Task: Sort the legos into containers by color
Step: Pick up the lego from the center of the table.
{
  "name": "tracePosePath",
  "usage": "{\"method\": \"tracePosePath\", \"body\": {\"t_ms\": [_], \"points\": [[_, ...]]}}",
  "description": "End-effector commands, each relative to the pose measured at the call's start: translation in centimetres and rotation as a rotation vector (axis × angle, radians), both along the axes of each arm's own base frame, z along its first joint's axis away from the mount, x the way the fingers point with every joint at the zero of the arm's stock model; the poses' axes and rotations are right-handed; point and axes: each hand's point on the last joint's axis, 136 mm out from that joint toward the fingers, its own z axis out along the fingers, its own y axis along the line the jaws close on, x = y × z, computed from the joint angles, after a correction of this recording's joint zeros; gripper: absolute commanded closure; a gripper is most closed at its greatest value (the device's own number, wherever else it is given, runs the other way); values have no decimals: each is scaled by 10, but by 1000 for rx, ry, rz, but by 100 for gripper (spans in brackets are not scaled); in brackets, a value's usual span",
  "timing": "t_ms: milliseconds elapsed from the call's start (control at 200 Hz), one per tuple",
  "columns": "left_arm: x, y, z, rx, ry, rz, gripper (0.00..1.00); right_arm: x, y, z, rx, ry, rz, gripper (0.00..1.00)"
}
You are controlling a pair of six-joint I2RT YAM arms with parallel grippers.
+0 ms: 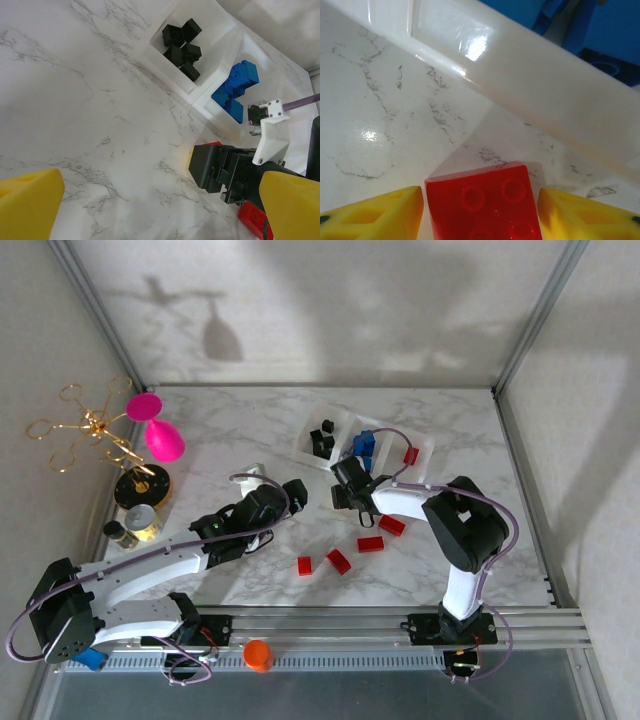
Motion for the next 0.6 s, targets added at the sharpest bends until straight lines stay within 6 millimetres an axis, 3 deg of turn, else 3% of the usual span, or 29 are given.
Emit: {"method": "tracePosePath", "body": {"t_ms": [0,265,591], "points": [[1,8,-5,11,7,34,0,6,4,-2,-12,-1,29,43],[2,6,-10,12,22,30,0,3,1,-4,-41,10,42,56],[0,6,0,-10,10,22,0,-5,7,36,61,-21,59,59]]}}
